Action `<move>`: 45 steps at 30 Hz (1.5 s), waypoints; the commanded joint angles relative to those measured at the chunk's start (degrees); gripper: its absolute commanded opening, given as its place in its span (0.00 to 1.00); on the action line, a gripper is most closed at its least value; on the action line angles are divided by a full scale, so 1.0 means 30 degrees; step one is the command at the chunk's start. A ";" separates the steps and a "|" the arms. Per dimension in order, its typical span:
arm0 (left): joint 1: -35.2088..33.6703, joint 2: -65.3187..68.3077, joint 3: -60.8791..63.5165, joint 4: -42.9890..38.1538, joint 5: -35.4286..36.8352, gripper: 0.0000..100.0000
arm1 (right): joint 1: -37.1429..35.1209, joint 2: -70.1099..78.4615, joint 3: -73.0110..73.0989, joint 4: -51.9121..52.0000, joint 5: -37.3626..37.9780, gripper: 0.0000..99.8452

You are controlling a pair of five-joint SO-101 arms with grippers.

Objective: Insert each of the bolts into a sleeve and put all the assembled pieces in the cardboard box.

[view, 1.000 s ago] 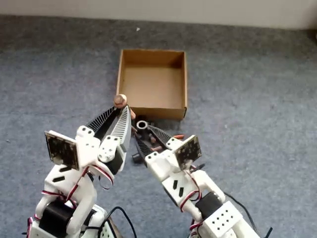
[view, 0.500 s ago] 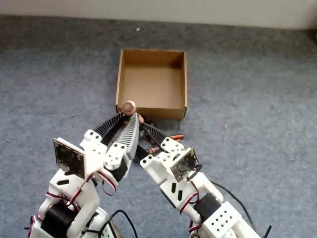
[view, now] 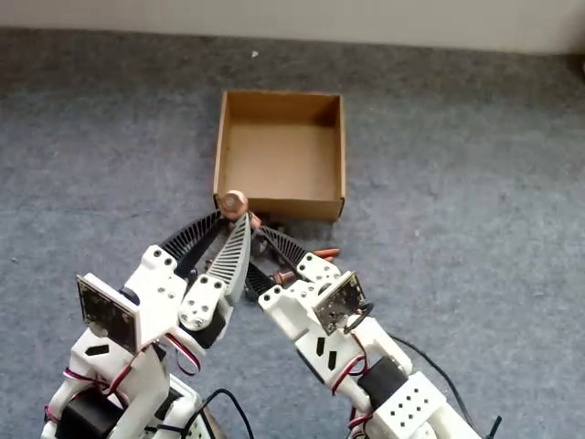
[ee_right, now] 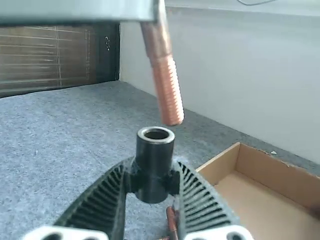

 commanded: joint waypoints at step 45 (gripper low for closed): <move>-0.1949 -0.0132 0.1275 0.1993 -0.2081 0.19 | 0.0308 -0.0278 0.1978 -0.0132 0.1963 0.00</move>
